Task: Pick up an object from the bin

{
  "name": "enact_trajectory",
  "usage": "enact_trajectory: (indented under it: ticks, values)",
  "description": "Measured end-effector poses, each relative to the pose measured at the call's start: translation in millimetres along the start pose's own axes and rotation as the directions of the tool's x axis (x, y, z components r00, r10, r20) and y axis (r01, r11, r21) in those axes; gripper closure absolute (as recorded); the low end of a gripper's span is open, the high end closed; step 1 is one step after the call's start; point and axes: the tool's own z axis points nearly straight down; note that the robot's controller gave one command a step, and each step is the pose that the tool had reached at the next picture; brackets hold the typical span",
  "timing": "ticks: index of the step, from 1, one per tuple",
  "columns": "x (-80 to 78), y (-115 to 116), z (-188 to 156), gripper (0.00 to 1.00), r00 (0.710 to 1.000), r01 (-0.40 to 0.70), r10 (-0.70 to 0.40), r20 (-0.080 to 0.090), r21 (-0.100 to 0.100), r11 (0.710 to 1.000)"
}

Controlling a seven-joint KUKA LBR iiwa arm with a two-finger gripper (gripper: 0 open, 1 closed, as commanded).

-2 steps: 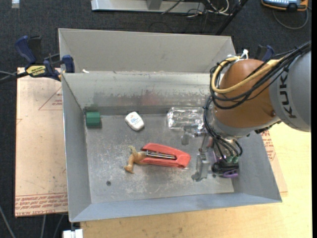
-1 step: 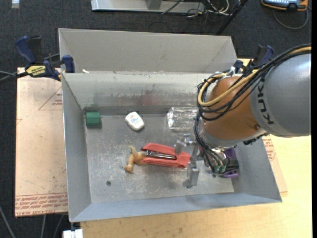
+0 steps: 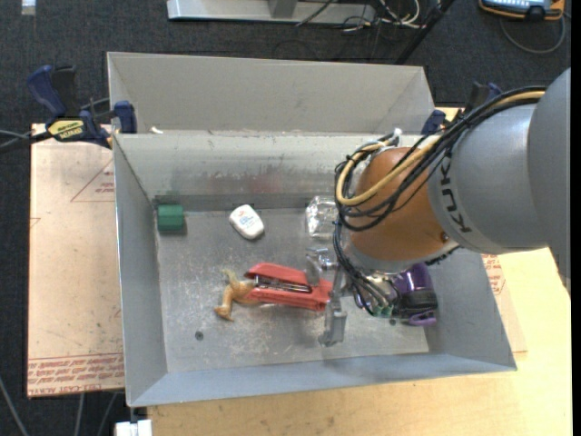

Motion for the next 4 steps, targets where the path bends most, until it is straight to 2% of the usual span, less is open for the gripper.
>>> enact_trajectory:
  ticks: [1, 2, 3, 4]
  values:
    - [-28.7, 10.3, 9.9, 0.0, 0.998, 0.059, -0.059, 0.002, -0.002, 0.998]
    - [-56.5, -2.2, 21.1, 1.0, 0.999, 0.033, -0.033, 0.0, -0.001, 0.999]
    - [-56.4, -2.2, 21.2, 1.0, 0.999, 0.033, -0.033, 0.0, -0.001, 0.999]
    - [-46.8, 1.0, -22.7, 1.0, 0.999, 0.048, -0.048, -0.009, -0.001, 0.999]
